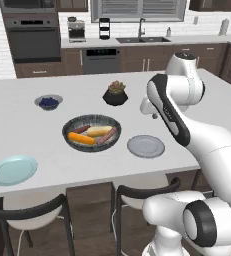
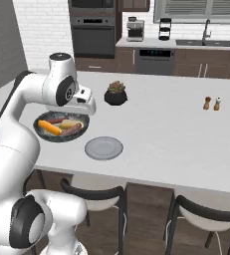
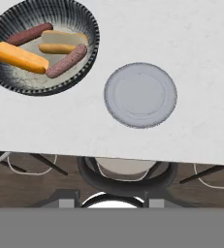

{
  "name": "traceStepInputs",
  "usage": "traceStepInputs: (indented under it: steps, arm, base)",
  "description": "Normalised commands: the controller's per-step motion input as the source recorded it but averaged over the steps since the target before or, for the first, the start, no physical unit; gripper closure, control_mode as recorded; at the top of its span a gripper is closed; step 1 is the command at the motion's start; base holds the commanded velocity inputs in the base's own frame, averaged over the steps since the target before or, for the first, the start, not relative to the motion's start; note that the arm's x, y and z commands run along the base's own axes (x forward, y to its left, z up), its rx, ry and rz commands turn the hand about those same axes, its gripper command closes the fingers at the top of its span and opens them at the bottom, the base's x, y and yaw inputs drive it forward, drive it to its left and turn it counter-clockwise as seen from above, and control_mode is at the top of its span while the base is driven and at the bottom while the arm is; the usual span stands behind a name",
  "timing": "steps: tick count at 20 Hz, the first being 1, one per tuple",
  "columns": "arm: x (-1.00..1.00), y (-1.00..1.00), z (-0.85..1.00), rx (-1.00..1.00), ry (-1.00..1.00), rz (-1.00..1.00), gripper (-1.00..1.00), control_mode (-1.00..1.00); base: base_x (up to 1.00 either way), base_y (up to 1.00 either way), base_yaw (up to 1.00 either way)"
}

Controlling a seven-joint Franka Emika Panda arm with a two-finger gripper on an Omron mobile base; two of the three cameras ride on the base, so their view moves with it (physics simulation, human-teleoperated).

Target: Place one bun and one sausage from the bowl on each plate.

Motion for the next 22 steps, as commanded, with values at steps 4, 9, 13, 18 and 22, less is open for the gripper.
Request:
traceStepInputs:
  steps: [4, 9, 13, 18, 22]
  arm:
    - [0.00, 0.00, 0.00, 0.00, 0.00, 0.00, -1.00, 1.00]
    - [0.00, 0.00, 0.00, 0.00, 0.00, 0.00, -1.00, 1.00]
    - [0.00, 0.00, 0.00, 0.00, 0.00, 0.00, -1.00, 1.00]
    - [0.00, 0.00, 0.00, 0.00, 0.00, 0.00, -1.00, 1.00]
    - [0.00, 0.00, 0.00, 0.00, 0.00, 0.00, -1.00, 1.00]
  base:
    - [0.00, 0.02, 0.00]
    - [0.02, 0.76, -0.07]
    - [0.16, 0.73, -0.04]
    - [0.51, 0.09, 0.00]
    - [0.92, 0.05, 0.00]
